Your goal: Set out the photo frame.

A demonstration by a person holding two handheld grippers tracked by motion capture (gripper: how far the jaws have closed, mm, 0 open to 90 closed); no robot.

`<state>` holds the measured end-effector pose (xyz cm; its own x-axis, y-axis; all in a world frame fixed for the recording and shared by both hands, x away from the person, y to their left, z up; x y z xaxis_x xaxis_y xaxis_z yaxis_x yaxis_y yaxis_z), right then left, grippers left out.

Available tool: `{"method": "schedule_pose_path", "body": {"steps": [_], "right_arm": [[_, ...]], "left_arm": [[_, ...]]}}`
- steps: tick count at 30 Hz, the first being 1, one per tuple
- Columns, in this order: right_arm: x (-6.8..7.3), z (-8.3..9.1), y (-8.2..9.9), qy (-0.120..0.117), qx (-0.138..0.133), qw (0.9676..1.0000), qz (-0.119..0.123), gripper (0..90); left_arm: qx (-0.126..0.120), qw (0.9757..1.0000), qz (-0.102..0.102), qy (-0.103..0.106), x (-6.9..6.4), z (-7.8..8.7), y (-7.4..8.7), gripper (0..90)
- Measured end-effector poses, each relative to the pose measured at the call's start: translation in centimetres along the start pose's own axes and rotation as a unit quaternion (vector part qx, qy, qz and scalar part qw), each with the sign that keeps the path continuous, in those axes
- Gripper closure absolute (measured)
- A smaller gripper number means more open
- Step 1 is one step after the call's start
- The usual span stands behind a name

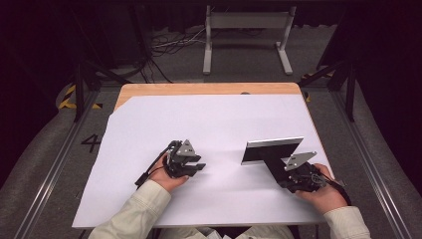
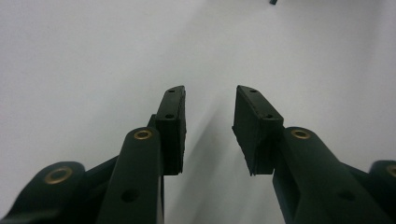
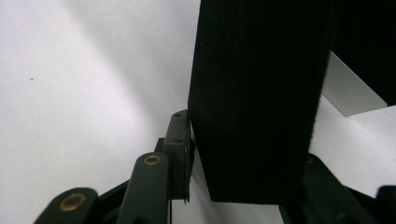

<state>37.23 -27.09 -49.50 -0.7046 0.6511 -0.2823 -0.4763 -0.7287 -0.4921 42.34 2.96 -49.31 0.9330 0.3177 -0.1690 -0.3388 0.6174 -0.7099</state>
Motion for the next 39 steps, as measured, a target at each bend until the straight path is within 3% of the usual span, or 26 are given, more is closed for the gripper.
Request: {"method": "schedule_pose_path", "body": {"steps": [8,15,21,28,39], "right_arm": [[-0.2,0.4,0.2,0.009,0.001,1.0000,0.003,65.9],[-0.5,1.2,0.4,0.014,-0.001,0.9999,-0.009,60.7],[-0.9,2.5,0.3,0.014,-0.017,0.9996,-0.015,59.9],[-1.9,3.9,0.5,0.020,-0.035,0.9990,-0.020,60.7],[-3.5,5.2,0.7,0.033,-0.059,0.9969,-0.040,68.7]], "left_arm": [[0.003,1.0000,-0.003,0.002,0.0,-0.2,-0.2,64.6],[0.003,1.0000,-0.005,0.004,-0.1,-0.4,-0.4,64.5],[-0.013,0.9999,-0.003,0.005,-0.2,-0.3,-1.0,62.2],[-0.026,0.9995,-0.003,-0.015,-0.1,-0.2,-2.0,59.6],[-0.028,0.9990,0.026,-0.021,0.1,-0.2,-2.6,63.7]]}}
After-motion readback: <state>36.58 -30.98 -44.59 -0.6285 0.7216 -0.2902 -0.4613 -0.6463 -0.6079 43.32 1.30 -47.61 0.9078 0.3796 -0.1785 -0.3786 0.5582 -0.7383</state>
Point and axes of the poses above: each handheld gripper's, and its own axes: z roughly backward along the jaws, y roughly out of its underside, x roughly to its left, the point moved 9 cm from there along -z, roughly forward along the jaws, and after that the axes turned 13 degrees about y, right-handed, at the moved point
